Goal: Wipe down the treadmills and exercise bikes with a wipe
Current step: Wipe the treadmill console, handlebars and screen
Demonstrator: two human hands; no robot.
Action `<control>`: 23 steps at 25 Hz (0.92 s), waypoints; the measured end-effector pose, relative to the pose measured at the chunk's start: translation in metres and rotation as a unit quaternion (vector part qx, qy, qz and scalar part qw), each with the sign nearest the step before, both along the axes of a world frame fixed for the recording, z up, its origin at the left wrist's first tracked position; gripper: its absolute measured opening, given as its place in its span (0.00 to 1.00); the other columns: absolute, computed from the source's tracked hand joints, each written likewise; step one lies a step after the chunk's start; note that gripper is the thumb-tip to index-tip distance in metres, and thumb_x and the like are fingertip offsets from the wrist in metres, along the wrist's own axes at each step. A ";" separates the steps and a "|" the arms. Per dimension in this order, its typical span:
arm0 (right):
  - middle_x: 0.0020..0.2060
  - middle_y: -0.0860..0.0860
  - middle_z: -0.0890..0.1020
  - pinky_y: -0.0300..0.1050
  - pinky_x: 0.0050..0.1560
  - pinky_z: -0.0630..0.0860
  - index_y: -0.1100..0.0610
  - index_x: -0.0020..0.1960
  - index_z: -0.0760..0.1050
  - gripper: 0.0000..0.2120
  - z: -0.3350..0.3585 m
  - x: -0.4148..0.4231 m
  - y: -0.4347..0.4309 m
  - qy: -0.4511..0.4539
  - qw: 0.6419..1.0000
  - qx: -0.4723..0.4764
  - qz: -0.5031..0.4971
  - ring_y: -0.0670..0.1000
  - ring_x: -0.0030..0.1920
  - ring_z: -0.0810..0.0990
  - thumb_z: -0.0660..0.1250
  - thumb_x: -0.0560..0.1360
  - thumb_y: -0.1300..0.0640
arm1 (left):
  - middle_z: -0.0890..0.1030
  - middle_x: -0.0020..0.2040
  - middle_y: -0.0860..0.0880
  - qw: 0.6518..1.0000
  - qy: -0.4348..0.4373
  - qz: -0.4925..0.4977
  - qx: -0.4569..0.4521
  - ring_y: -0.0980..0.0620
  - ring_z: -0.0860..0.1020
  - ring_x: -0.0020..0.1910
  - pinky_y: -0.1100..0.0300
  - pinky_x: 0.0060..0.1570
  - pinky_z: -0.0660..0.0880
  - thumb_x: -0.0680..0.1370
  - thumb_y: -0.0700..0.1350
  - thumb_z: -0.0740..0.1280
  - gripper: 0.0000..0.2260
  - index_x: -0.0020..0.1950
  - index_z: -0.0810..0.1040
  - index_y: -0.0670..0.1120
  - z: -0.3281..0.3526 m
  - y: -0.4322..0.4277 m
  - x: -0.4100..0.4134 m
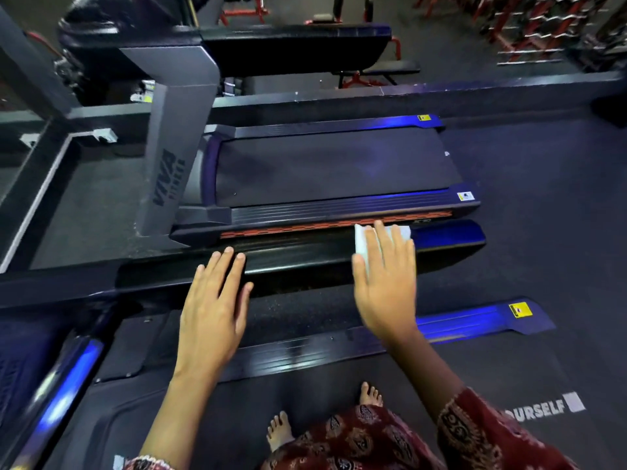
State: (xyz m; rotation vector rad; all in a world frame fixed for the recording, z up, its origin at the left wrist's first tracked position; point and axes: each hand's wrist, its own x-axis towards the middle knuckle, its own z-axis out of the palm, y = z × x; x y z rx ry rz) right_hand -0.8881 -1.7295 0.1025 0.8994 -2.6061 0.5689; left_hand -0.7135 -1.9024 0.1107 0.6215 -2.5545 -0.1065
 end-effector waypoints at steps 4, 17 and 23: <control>0.67 0.58 0.72 0.57 0.70 0.59 0.60 0.69 0.70 0.22 0.018 0.063 -0.086 -0.006 0.981 0.058 0.185 0.62 0.66 0.70 0.49 0.80 0.54 | 0.72 0.68 0.38 1.000 0.005 0.010 0.013 0.40 0.69 0.68 0.49 0.70 0.60 0.80 0.47 0.57 0.21 0.67 0.72 0.37 0.000 -0.025 0.029; 0.66 0.56 0.75 0.57 0.68 0.66 0.58 0.68 0.72 0.22 0.027 0.140 -0.167 0.021 0.944 0.101 0.312 0.59 0.65 0.72 0.51 0.78 0.56 | 0.69 0.70 0.36 0.985 -0.003 0.122 0.124 0.35 0.67 0.69 0.43 0.68 0.59 0.78 0.40 0.64 0.19 0.68 0.72 0.37 0.012 -0.076 0.085; 0.52 0.57 0.83 0.54 0.54 0.77 0.63 0.58 0.79 0.21 0.029 0.118 -0.188 0.028 0.972 0.096 0.213 0.61 0.52 0.82 0.52 0.77 0.55 | 0.63 0.74 0.37 0.958 -0.011 0.233 0.169 0.38 0.60 0.74 0.49 0.72 0.51 0.79 0.40 0.64 0.21 0.72 0.68 0.40 0.021 -0.099 0.108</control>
